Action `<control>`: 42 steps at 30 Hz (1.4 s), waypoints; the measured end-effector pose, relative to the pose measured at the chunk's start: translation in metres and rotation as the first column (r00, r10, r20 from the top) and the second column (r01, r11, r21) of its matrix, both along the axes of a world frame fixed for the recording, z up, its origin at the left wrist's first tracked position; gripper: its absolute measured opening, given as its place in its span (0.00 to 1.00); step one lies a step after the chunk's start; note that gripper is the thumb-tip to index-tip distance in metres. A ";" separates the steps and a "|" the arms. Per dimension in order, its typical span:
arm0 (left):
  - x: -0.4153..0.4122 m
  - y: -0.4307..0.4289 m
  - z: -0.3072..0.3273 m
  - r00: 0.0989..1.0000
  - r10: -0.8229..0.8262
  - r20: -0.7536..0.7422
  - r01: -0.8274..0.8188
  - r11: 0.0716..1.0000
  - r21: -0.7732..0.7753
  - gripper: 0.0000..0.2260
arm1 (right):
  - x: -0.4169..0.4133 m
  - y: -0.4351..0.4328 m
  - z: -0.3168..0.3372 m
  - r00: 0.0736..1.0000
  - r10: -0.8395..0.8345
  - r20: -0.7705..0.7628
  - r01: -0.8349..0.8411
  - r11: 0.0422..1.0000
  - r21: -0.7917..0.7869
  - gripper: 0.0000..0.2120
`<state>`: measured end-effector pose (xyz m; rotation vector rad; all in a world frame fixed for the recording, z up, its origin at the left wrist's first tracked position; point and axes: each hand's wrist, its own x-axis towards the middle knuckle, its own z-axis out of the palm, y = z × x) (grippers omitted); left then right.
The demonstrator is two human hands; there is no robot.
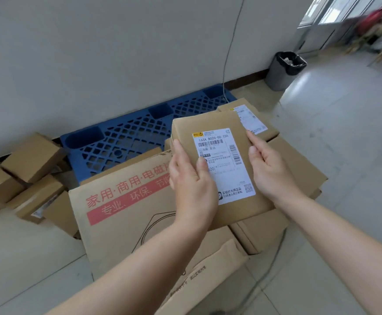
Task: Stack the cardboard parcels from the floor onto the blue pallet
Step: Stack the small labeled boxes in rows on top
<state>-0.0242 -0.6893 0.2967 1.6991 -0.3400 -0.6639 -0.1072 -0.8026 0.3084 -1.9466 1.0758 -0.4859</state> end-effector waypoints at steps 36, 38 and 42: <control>-0.093 -0.088 -0.115 0.932 -0.182 -0.313 0.223 0.969 0.102 0.30 | -0.064 -0.112 -0.109 0.888 0.059 -0.456 -0.066 0.998 0.001 0.19; -0.090 -0.089 -0.119 0.927 -0.186 -0.325 0.229 0.968 0.101 0.31 | -0.062 -0.114 -0.115 0.880 0.038 -0.474 -0.065 0.997 -0.041 0.16; -0.087 -0.091 -0.123 0.914 -0.203 -0.352 0.254 0.961 0.105 0.30 | -0.062 -0.110 -0.123 0.886 0.024 -0.462 -0.072 0.994 -0.087 0.14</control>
